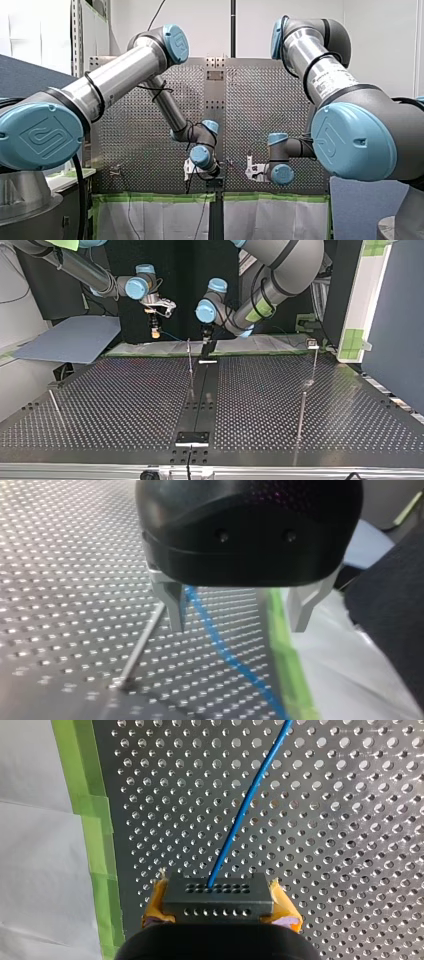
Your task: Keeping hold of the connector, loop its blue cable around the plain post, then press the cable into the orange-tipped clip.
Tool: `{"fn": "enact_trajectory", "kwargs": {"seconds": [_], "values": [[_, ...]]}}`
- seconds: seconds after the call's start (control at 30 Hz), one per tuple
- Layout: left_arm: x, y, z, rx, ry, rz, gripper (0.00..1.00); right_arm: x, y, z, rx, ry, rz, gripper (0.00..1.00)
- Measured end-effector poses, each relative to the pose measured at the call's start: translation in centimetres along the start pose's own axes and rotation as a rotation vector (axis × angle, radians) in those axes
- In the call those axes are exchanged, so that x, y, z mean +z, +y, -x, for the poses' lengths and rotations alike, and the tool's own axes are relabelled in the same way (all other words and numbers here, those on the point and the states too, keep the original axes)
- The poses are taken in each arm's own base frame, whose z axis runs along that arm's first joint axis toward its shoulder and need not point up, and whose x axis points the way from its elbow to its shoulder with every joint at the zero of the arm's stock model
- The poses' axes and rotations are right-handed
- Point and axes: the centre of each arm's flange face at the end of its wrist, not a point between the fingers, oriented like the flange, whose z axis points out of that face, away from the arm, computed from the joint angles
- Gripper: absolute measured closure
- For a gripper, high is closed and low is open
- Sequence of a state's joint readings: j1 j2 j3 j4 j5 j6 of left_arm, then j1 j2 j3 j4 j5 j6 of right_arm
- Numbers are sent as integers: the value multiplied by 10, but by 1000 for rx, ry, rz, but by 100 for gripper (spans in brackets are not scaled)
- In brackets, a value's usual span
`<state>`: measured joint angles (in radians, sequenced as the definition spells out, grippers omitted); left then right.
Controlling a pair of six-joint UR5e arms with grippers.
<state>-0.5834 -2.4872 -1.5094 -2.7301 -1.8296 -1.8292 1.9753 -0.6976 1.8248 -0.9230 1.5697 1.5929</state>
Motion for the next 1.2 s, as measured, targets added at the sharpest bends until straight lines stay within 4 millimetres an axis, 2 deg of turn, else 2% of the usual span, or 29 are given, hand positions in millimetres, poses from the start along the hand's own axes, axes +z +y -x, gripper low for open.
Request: {"fn": "enact_trajectory", "kwargs": {"seconds": [0.23, 0.43, 0.8, 1.2], "values": [[-18, 7, -29, 15, 49, -16, 0, 0, -1, 0, -1, -3, -1, 100], [-25, 4, -36, 23, 59, -26, 0, 0, -1, 0, -1, -2, -2, 100], [-38, -9, -12, 29, 11, 7, 0, 0, -1, 0, 2, 0, -6, 100], [-64, -15, 11, 34, -48, 34, 0, 0, -2, 0, 6, 1, -13, 100]]}}
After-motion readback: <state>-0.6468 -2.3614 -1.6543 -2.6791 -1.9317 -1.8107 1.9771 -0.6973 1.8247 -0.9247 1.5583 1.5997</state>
